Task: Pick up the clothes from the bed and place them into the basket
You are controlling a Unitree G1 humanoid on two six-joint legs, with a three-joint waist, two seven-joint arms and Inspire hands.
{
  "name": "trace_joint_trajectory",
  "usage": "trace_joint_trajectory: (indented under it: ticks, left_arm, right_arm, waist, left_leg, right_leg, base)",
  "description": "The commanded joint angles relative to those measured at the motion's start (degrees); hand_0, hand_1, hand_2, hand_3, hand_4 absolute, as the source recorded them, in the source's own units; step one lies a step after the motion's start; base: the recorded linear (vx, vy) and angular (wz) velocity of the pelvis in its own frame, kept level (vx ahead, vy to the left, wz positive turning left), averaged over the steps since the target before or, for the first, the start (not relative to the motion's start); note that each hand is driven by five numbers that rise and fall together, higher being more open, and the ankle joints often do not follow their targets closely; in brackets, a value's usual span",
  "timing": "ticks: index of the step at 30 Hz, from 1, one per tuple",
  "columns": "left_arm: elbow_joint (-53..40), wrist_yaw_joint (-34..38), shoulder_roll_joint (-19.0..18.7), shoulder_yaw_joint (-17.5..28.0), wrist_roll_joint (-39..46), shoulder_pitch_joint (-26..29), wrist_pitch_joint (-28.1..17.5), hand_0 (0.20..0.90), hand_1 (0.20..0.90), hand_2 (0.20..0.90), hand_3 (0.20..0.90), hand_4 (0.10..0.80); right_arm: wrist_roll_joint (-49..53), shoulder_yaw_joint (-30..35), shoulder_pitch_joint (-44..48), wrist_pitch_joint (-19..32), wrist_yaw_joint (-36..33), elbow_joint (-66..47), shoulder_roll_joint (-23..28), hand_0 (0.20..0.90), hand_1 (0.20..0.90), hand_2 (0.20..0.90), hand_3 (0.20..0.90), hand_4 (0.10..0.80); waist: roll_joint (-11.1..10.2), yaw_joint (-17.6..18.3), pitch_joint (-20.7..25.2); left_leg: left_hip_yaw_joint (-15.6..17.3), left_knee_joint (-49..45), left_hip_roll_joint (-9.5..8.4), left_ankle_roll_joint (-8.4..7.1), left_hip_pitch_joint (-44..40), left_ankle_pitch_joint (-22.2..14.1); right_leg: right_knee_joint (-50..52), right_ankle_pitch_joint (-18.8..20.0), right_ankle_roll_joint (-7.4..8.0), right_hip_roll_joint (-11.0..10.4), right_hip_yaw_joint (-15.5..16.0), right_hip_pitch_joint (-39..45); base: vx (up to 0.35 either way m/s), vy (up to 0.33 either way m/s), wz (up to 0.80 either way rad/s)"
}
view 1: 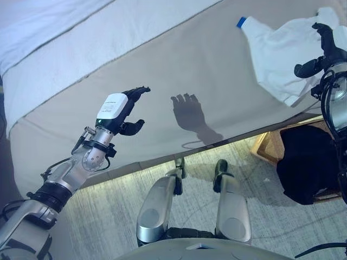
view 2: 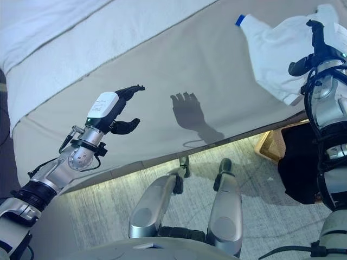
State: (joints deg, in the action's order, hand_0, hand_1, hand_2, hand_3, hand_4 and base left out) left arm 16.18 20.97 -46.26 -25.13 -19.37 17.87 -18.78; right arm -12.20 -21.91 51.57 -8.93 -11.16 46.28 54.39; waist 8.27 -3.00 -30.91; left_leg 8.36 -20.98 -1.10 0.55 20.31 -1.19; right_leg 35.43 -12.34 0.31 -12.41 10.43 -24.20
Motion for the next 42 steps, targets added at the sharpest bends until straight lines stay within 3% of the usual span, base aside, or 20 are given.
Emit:
trace_joint_trajectory:
  ticks: [1,11,16,17,18,19,29,37,42]
  left_arm:
    - [-6.9,3.5,-1.3,3.4,0.6,1.2,-1.3,0.9,0.9,0.9,0.9,0.8]
    - [-11.8,2.1,-4.5,4.0,1.6,1.9,1.0,0.9,0.9,0.9,0.9,0.8]
    - [-12.8,2.1,-5.6,3.7,2.3,2.9,1.6,0.9,0.9,0.9,0.9,0.8]
    - [-12.9,2.3,-5.8,3.6,2.4,3.0,1.6,0.9,0.9,0.9,0.9,0.8]
    - [-13.0,2.6,-5.9,3.5,2.4,3.0,1.7,0.9,0.9,0.9,0.9,0.8]
    - [-13.0,2.7,-5.9,3.3,2.5,2.7,1.7,0.9,0.9,0.9,0.9,0.8]
    - [-14.2,2.9,-6.1,3.5,1.8,1.6,3.2,0.9,0.9,0.9,0.9,0.8]
    - [-15.0,3.2,-6.0,3.8,1.5,0.2,2.9,0.9,0.9,0.9,0.9,0.8]
    - [-14.5,3.9,-6.2,3.6,2.0,-0.7,2.4,0.9,0.9,0.9,0.9,0.8]
  right_arm:
    - [1.1,-0.7,6.5,1.0,-2.8,-2.0,4.1,0.9,0.9,0.9,0.9,0.8]
    - [3.8,-2.7,5.8,-0.4,1.5,6.8,-0.2,0.9,0.9,0.9,0.9,0.8]
    - [5.1,-3.9,7.6,-0.4,3.2,11.0,-0.6,0.9,0.9,0.9,0.9,0.8]
    - [5.4,-4.1,8.1,-0.5,3.1,11.4,-0.5,0.554,0.554,0.554,0.496,0.396]
    - [5.3,-4.4,8.8,-0.1,3.2,12.2,-0.3,0.359,0.359,0.359,0.269,0.169]
    - [5.4,-4.6,8.8,0.1,2.9,12.6,-0.3,0.3,0.3,0.3,0.2,0.1]
    - [5.3,-3.6,9.0,1.8,0.9,11.4,1.7,0.3,0.3,0.3,0.2,0.1]
    - [4.4,-3.0,9.3,3.2,0.2,10.5,3.5,0.3,0.3,0.3,0.2,0.1]
    - [3.9,-3.3,9.1,6.2,-6.6,9.2,4.1,0.3,0.3,0.3,0.2,0.1]
  waist:
    - [1.6,0.9,1.1]
    - [1.1,-0.8,1.1]
    - [1.4,-1.1,1.1]
    - [1.6,-1.2,1.1]
    - [1.7,-1.2,1.1]
    - [1.8,-1.2,1.1]
    - [0.5,-1.1,1.1]
    - [0.1,-1.1,1.1]
    - [-0.3,-1.0,1.1]
  left_leg:
    - [-2.6,-13.1,1.07,-1.02,3.0,-8.3]
    - [-2.7,-28.3,1.1,2.19,15.8,-14.9]
    - [-2.6,-31.6,1.51,2.64,19.6,-15.8]
    - [-2.4,-32.2,1.51,2.72,20.1,-16.0]
    - [-2.3,-33.0,1.51,2.85,20.7,-16.5]
    - [-2.4,-34.5,1.51,2.58,20.2,-18.5]
    - [-2.4,-37.9,2.17,2.5,21.6,-19.6]
    - [-2.2,-34.9,3.01,1.67,20.5,-15.0]
    - [-2.0,-32.8,3.61,1.65,18.3,-14.3]
  right_leg:
    - [6.8,-2.3,-2.82,0.7,4.2,-0.8]
    - [18.9,-5.6,-3.92,-0.7,2.5,-12.6]
    - [21.2,-5.8,-4.08,-0.7,2.2,-16.2]
    - [21.5,-5.9,-4.11,-0.8,2.1,-16.8]
    - [22.3,-6.2,-4.17,-0.8,2.0,-17.5]
    - [23.7,-8.0,-3.63,-0.7,1.5,-17.1]
    - [26.3,-8.9,-3.36,-0.6,2.1,-18.0]
    - [23.2,-6.6,-3.57,-0.6,2.7,-16.3]
    - [21.5,-6.3,-3.64,-0.3,2.8,-14.1]
  base:
    - [0.0,-0.061,0.05]
    - [-0.006,-0.066,0.01]
    - [-0.033,-0.022,-0.01]
    - [-0.051,0.008,-0.08]
    - [0.014,0.005,-0.06]
    - [0.015,0.005,-0.05]
    - [-0.03,0.004,0.0]
    - [-0.026,-0.002,0.0]
    - [0.025,0.019,-0.01]
